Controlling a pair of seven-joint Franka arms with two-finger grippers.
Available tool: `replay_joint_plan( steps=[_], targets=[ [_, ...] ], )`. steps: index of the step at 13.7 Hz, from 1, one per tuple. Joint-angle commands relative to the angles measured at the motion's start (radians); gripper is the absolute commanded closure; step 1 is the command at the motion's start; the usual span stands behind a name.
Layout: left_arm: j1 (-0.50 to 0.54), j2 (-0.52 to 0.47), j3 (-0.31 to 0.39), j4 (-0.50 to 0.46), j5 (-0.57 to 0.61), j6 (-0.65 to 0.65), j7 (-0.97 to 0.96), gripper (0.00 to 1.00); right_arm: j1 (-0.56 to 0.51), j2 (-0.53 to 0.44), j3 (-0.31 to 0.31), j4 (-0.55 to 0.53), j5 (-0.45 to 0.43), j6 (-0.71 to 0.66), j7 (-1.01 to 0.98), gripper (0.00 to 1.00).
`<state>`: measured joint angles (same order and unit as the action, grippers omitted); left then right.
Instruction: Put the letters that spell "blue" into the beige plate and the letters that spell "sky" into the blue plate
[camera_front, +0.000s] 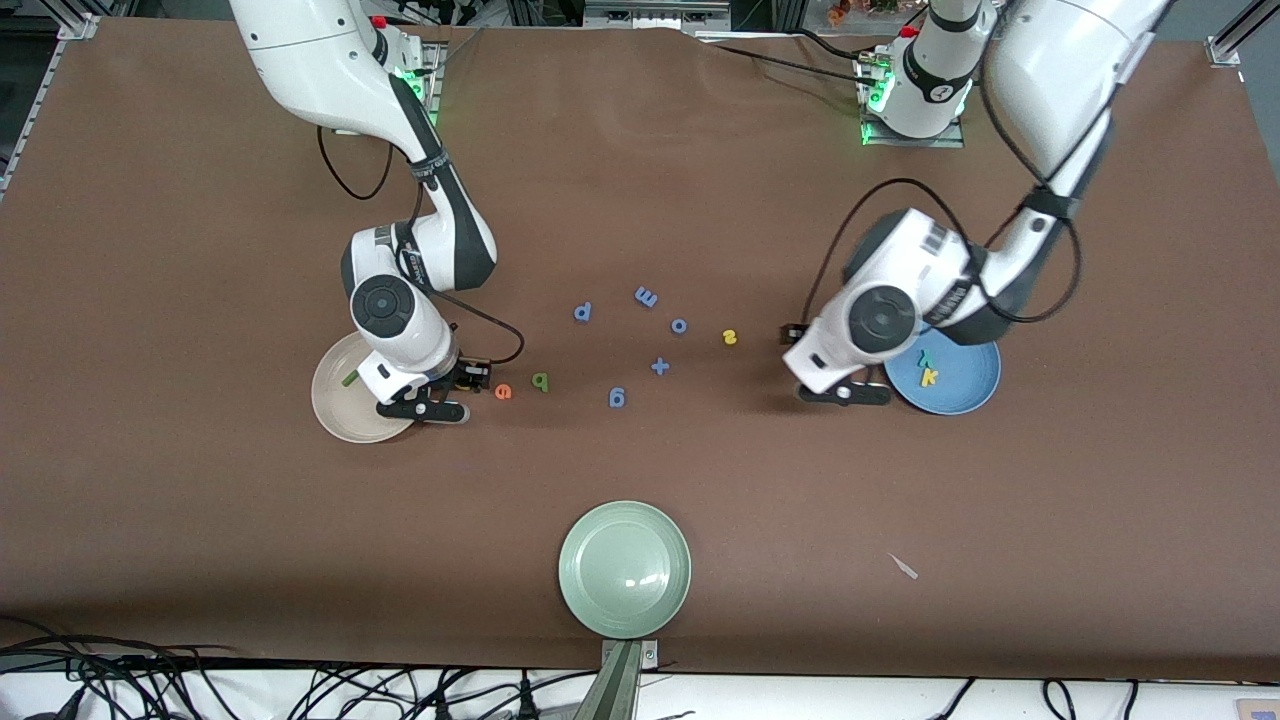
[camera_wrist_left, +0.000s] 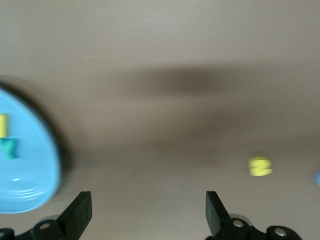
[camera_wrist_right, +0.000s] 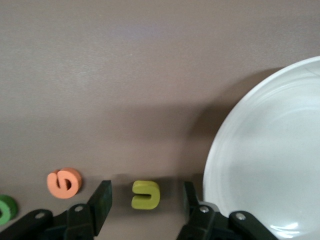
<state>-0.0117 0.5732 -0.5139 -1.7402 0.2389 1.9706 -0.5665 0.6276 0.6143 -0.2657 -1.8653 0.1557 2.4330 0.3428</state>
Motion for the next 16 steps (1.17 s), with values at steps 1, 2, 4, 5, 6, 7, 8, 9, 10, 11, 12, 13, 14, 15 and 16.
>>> replay_joint_plan(
  steps=[1,2,4,5,6,7,8,9,10,11,12,13,14,15,16],
  targets=[
    [-0.033,0.034,0.005,-0.007,0.02,0.103,-0.032,0.0,-0.008,0.01,0.011,-0.005,0.007,0.029,-0.019,0.42],
    [-0.049,0.051,0.006,-0.013,0.02,0.12,-0.071,0.0,-0.006,0.018,0.011,-0.005,0.007,0.034,-0.018,0.42],
    [-0.1,0.071,0.009,-0.038,0.036,0.16,-0.166,0.0,-0.005,0.019,0.014,-0.006,0.008,0.037,-0.011,0.42],
    [-0.109,0.083,0.009,-0.045,0.036,0.195,-0.197,0.0,-0.005,0.019,0.014,-0.006,0.008,0.037,-0.011,0.42],
    [-0.111,0.092,0.009,-0.059,0.036,0.235,-0.223,0.0,-0.005,0.024,0.016,-0.008,0.008,0.037,-0.011,0.42],
    [-0.117,0.1,0.009,-0.065,0.036,0.269,-0.239,0.0,-0.005,0.024,0.016,-0.012,0.008,0.037,-0.011,0.42],
    [-0.123,0.108,0.009,-0.073,0.036,0.283,-0.254,0.0,-0.003,0.024,0.016,-0.015,0.008,0.037,-0.011,0.43],
    [-0.131,0.109,0.009,-0.076,0.036,0.296,-0.268,0.0,-0.003,0.024,0.016,-0.015,0.008,0.037,-0.014,0.51],
    [-0.131,0.119,0.009,-0.078,0.036,0.304,-0.279,0.0,-0.005,0.024,0.016,-0.015,0.008,0.037,-0.018,0.63],
    [-0.131,0.126,0.008,-0.078,0.036,0.312,-0.28,0.0,-0.003,0.021,0.016,-0.015,0.008,0.035,-0.019,0.75],
    [-0.132,0.131,0.008,-0.078,0.036,0.323,-0.28,0.0,-0.003,0.018,0.016,-0.014,0.008,0.028,-0.022,0.84],
    [-0.132,0.134,0.008,-0.078,0.037,0.327,-0.28,0.0,-0.003,0.01,0.014,-0.008,0.008,0.02,-0.027,0.87],
    [-0.132,0.134,0.008,-0.078,0.036,0.327,-0.28,0.01,-0.005,-0.002,0.014,0.004,0.007,-0.02,-0.028,0.88],
    [-0.132,0.134,0.008,-0.078,0.036,0.327,-0.282,0.03,-0.005,-0.013,0.01,0.037,0.007,-0.078,-0.03,0.88],
    [-0.131,0.137,0.006,-0.078,0.036,0.329,-0.28,0.03,-0.006,-0.021,0.003,0.076,0.007,-0.151,-0.059,0.88]
  ],
)
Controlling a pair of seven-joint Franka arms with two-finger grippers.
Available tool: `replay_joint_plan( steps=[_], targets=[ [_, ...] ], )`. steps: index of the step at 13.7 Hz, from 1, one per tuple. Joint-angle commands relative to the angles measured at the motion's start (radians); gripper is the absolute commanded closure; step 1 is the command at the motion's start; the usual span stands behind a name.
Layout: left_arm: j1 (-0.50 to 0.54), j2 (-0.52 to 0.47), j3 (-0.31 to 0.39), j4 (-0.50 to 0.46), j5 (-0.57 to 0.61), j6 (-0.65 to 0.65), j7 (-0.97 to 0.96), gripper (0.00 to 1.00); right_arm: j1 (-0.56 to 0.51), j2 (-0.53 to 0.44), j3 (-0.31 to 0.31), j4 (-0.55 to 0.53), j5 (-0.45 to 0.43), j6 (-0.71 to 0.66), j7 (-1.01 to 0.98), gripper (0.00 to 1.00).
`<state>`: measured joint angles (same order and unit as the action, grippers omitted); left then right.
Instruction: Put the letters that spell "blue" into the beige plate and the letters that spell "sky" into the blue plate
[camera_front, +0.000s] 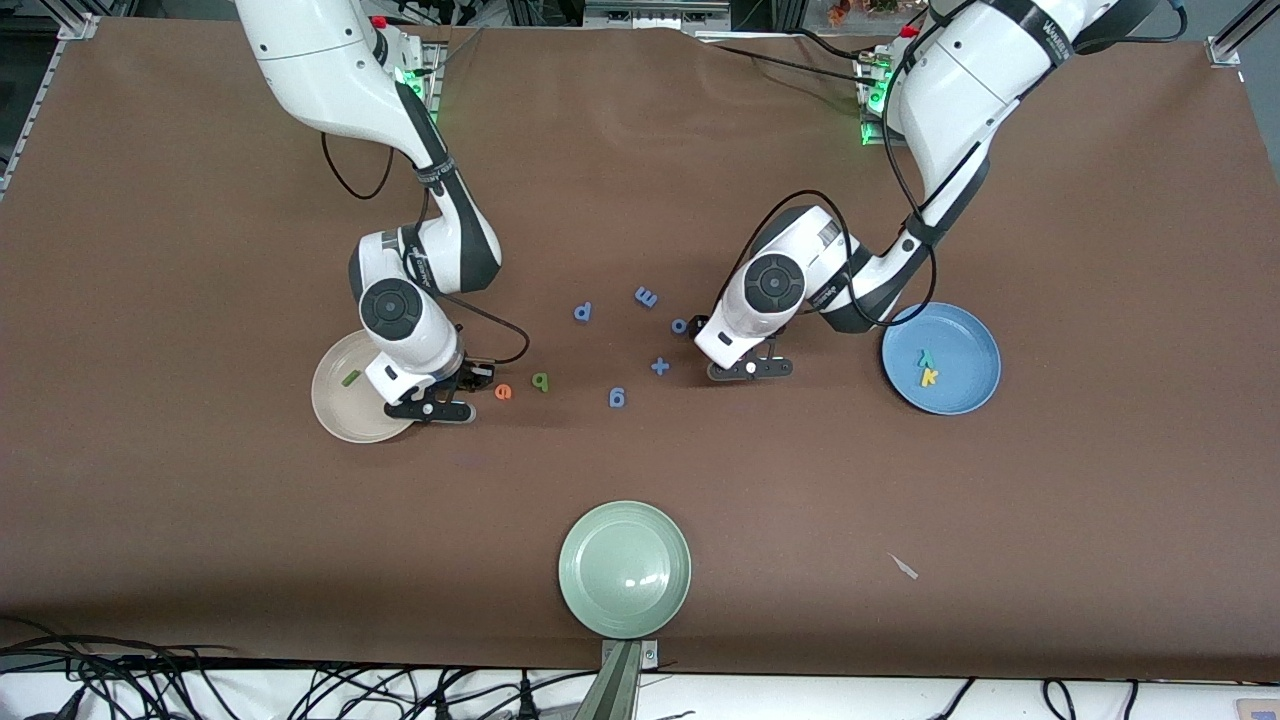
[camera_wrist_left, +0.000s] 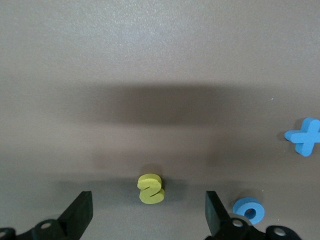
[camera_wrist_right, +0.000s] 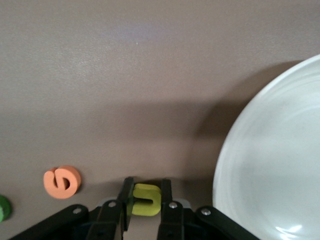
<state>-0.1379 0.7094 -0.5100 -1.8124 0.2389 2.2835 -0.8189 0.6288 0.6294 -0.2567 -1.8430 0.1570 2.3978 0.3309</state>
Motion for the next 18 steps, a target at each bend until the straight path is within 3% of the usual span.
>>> replay_joint_plan(
  steps=[1,5,7,10,11,13,15,18],
  targets=[
    [-0.005,0.004,0.002,-0.005,0.036,0.016,-0.028,0.06,-0.014,-0.036,-0.025,0.092,0.006,-0.184,-0.091,0.88],
    [-0.006,0.005,0.002,-0.005,0.036,0.016,-0.028,0.28,-0.014,-0.062,-0.13,0.097,-0.001,-0.261,-0.309,0.84],
    [-0.003,0.005,0.004,-0.005,0.036,0.016,-0.026,0.45,-0.014,-0.077,-0.16,0.036,0.006,-0.209,-0.387,0.73],
    [-0.003,0.008,0.004,-0.018,0.036,0.016,-0.028,0.53,-0.014,-0.089,-0.159,-0.074,0.009,-0.062,-0.382,0.45],
    [-0.003,0.008,0.004,-0.018,0.036,0.016,-0.028,0.63,-0.014,-0.089,-0.156,-0.079,0.018,-0.057,-0.377,0.3],
    [-0.002,0.007,0.004,-0.015,0.036,0.016,-0.026,0.95,-0.008,-0.091,-0.148,-0.065,0.048,-0.072,-0.359,0.23],
    [0.007,-0.01,0.004,-0.005,0.036,-0.004,-0.026,1.0,0.027,-0.089,-0.144,-0.02,0.049,-0.095,-0.259,0.23],
    [0.043,-0.088,0.007,0.036,0.036,-0.158,0.004,1.0,0.106,-0.068,-0.141,0.031,0.052,-0.114,-0.084,0.23]
  ],
)
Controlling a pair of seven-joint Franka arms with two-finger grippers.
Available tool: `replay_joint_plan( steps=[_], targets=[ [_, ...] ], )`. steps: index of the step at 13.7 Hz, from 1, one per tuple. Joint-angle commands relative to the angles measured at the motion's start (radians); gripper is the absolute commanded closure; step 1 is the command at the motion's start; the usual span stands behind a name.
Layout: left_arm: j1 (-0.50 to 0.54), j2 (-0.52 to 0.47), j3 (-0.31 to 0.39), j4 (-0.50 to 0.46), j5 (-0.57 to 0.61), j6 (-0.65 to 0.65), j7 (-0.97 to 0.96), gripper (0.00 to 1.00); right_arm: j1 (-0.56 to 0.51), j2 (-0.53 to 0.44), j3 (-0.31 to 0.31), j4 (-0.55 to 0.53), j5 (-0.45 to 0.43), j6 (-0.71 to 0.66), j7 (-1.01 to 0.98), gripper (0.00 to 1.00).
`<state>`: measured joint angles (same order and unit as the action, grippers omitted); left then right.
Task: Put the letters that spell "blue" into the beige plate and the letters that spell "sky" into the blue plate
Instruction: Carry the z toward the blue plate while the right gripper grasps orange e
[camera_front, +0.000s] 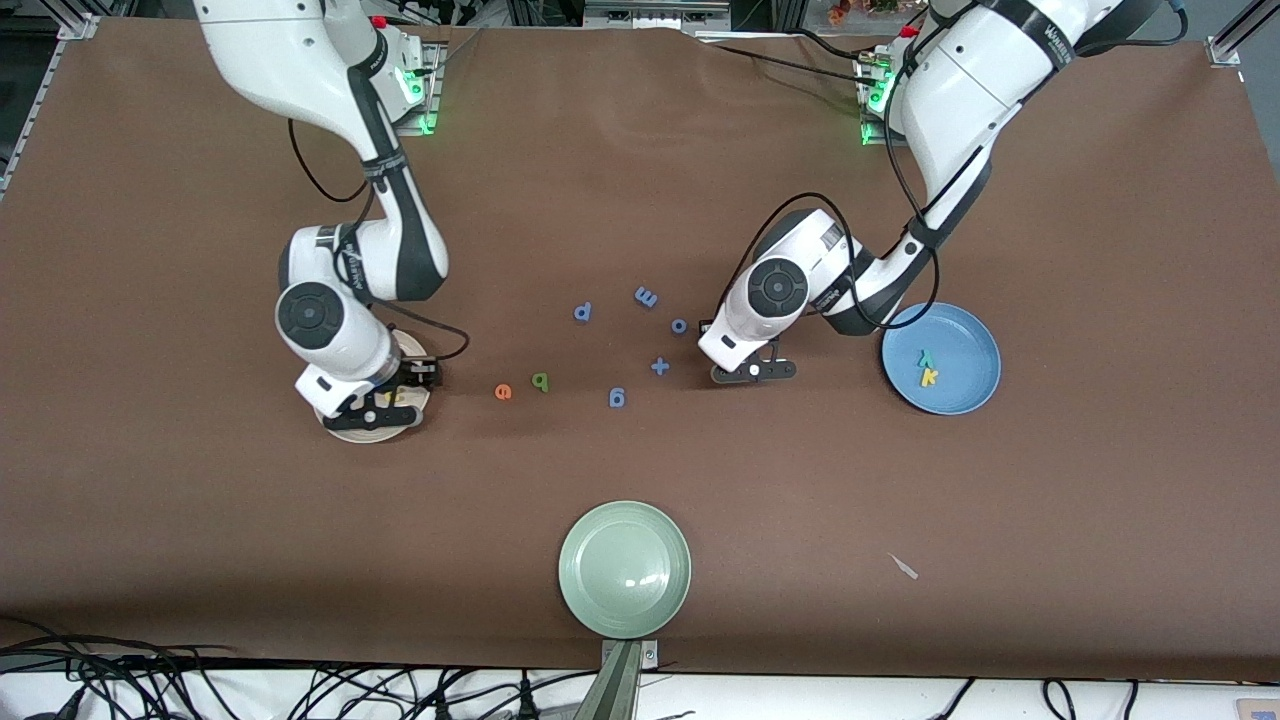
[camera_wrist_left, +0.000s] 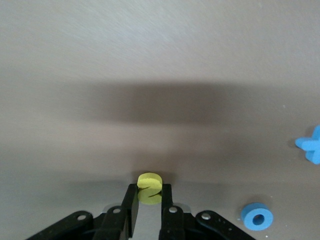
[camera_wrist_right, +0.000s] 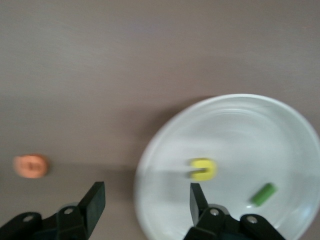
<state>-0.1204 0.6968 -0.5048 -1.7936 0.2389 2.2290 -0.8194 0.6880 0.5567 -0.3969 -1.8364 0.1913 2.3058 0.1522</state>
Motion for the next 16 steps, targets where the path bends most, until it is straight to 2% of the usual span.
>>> replay_joint_plan(
  steps=[1,3,7,12,14,15,16],
  targets=[
    [0.048,-0.095,0.0,0.037,0.036,-0.162,0.044,1.0,0.054,0.012,0.018,0.037,0.037,-0.02,0.139,0.23],
    [0.106,-0.144,0.002,0.04,0.036,-0.222,0.148,1.0,0.054,0.048,0.059,0.086,0.091,-0.02,0.203,0.23],
    [0.263,-0.174,0.0,0.024,0.036,-0.341,0.457,1.0,0.056,0.1,0.095,0.095,0.12,0.046,0.241,0.23],
    [0.407,-0.164,0.002,-0.016,0.037,-0.342,0.652,1.0,0.053,0.147,0.095,0.097,0.12,0.112,0.227,0.24],
    [0.451,-0.163,0.002,-0.07,0.037,-0.318,0.666,1.0,0.053,0.157,0.095,0.097,0.12,0.129,0.224,0.25],
    [0.474,-0.155,0.003,-0.081,0.039,-0.277,0.674,1.0,0.053,0.158,0.095,0.097,0.12,0.129,0.222,0.27],
    [0.497,-0.143,0.003,-0.079,0.042,-0.263,0.699,0.95,0.053,0.161,0.095,0.097,0.12,0.132,0.222,0.32]
  ],
)
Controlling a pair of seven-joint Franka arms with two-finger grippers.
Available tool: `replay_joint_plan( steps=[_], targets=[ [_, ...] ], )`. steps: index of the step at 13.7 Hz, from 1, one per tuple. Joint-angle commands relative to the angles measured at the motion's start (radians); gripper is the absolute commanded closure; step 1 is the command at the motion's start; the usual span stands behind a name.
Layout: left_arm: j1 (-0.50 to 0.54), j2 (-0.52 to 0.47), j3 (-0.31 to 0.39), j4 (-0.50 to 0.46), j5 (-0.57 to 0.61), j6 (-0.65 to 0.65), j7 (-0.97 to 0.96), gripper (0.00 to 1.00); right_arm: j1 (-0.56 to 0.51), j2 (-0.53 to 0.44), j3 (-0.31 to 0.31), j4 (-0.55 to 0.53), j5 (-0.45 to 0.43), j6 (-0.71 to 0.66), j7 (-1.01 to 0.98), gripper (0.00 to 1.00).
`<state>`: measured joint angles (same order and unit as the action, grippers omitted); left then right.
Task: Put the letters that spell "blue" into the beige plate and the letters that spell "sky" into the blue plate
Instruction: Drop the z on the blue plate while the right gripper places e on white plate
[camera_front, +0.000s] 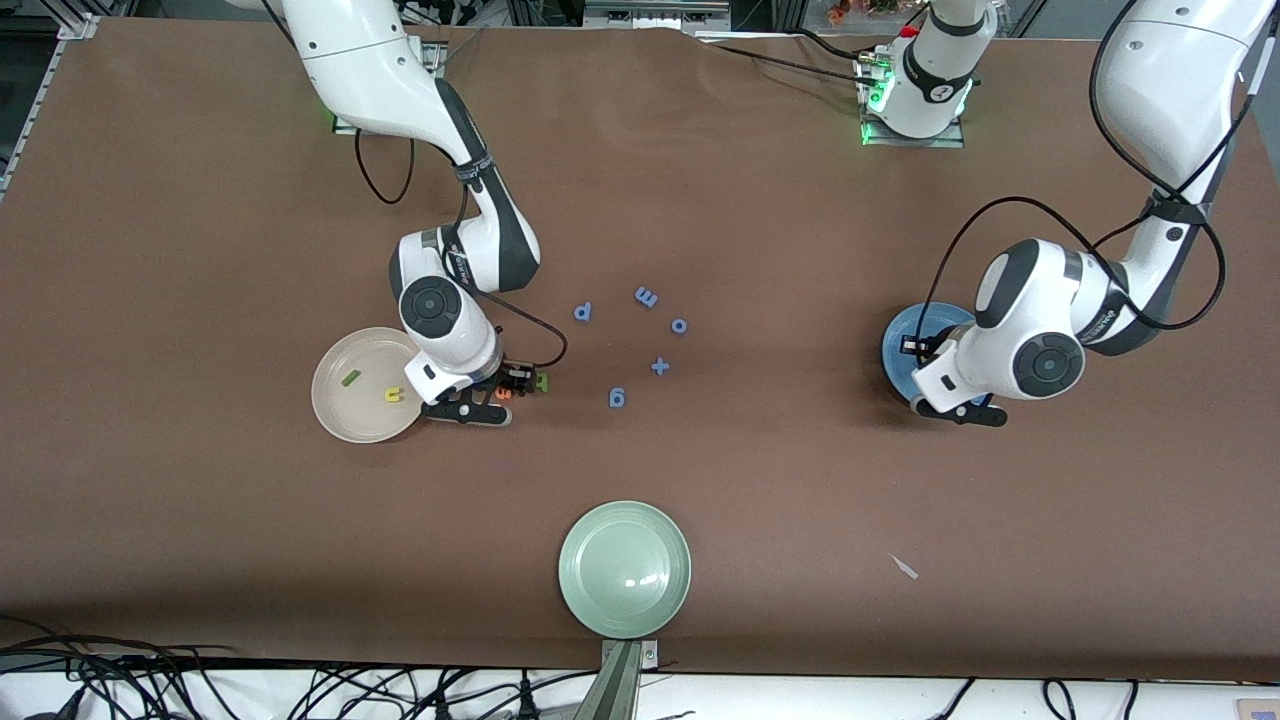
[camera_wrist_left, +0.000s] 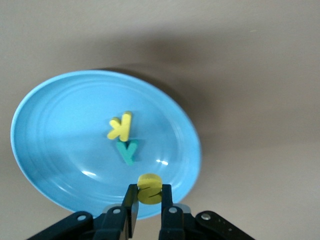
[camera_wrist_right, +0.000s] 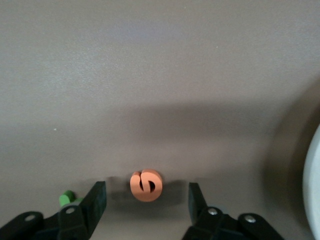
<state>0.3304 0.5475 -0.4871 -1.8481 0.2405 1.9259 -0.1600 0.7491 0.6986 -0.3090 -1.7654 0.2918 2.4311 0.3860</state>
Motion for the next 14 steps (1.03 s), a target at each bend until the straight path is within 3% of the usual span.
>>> replay_joint_plan(
  steps=[1,2,5,6,10,14],
  targets=[
    [0.05,0.012,-0.015,-0.025,0.043,0.047,0.051,0.68,-0.008,0.021,0.007,0.024,0.02,0.019,-0.012,0.37],
    [0.047,0.014,-0.015,-0.022,0.043,0.048,0.042,0.01,-0.007,0.024,0.007,0.023,0.02,0.023,-0.012,0.46],
    [0.039,0.009,-0.018,0.004,0.043,0.035,0.037,0.0,-0.007,0.024,0.007,0.02,0.02,0.023,-0.013,0.78],
    [0.036,0.003,-0.025,0.015,0.043,0.028,0.037,0.0,-0.007,0.024,0.007,0.021,0.02,0.022,-0.016,0.84],
    [0.032,-0.037,-0.105,0.137,0.042,-0.093,0.036,0.0,-0.03,-0.02,-0.01,0.044,0.014,-0.087,-0.119,0.84],
    [0.032,-0.046,-0.168,0.335,0.039,-0.244,0.037,0.0,-0.03,-0.109,-0.122,0.026,0.006,-0.278,-0.309,0.82]
  ],
)
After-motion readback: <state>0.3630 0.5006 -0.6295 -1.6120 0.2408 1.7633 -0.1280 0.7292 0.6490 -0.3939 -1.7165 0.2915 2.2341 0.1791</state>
